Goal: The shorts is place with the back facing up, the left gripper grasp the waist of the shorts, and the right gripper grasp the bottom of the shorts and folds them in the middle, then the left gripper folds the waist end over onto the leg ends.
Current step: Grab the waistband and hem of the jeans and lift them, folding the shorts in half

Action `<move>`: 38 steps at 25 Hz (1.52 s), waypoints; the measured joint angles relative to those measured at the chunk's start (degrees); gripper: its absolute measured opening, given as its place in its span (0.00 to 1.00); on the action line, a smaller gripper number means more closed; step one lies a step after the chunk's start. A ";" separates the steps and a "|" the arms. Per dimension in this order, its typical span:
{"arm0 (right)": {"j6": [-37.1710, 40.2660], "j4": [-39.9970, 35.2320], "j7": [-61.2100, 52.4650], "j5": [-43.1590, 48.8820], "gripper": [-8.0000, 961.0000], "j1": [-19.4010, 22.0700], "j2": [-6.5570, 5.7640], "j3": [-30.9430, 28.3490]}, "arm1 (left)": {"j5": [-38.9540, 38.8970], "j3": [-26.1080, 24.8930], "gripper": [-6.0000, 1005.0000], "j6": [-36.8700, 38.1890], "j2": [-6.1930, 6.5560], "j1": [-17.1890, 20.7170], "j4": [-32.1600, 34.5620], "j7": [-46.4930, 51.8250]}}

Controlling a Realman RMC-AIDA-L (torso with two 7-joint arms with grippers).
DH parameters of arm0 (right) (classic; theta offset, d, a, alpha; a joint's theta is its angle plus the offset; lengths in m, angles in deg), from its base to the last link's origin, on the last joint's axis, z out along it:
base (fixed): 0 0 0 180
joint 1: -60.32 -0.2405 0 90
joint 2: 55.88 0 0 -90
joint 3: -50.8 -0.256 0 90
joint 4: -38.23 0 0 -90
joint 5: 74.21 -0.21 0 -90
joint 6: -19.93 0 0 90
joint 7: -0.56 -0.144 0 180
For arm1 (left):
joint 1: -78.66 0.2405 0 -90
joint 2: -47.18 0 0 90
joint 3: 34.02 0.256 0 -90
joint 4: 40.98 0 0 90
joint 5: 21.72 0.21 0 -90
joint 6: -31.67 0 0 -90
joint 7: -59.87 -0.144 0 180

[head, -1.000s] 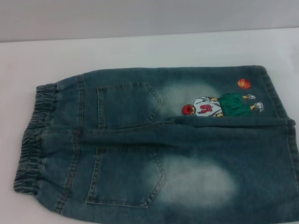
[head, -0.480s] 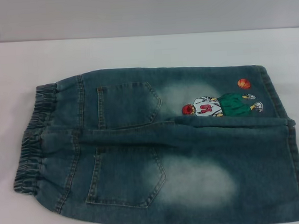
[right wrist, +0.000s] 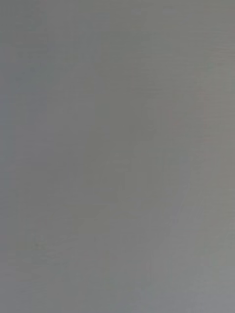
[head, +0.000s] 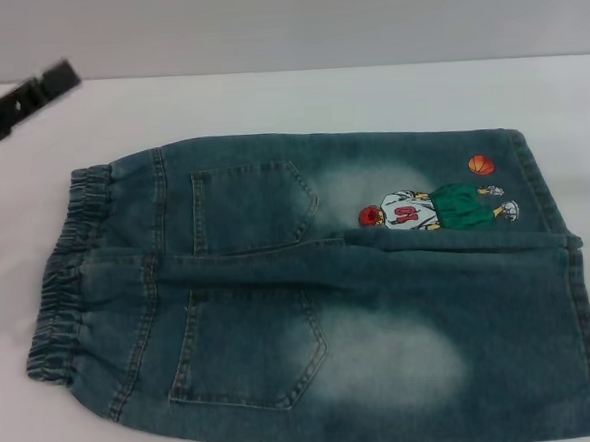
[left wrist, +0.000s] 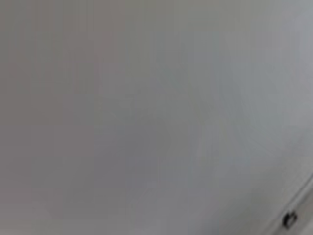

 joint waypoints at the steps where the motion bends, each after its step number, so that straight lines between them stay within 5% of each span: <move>1: -0.07 -0.01 0.19 0.00 0.51 0.04 0.34 -0.02 | 2.07 0.46 0.72 0.42 1.04 0.23 1.01 3.76; 6: -0.42 0.58 3.44 0.08 0.51 -0.60 2.30 0.08 | 8.10 0.23 0.71 2.24 5.13 1.70 1.83 12.35; 11: -0.89 0.69 4.83 0.19 0.51 -1.15 3.42 0.38 | 12.71 0.16 0.71 4.09 7.38 3.68 1.32 13.64; 21: -1.29 0.72 4.87 0.20 0.51 -2.30 4.10 0.39 | 22.73 0.44 0.71 4.41 8.53 5.54 1.27 13.84; 38: -1.21 0.72 4.65 0.20 0.51 -1.99 4.33 0.39 | 32.42 0.71 0.70 -2.26 6.93 7.06 1.30 13.17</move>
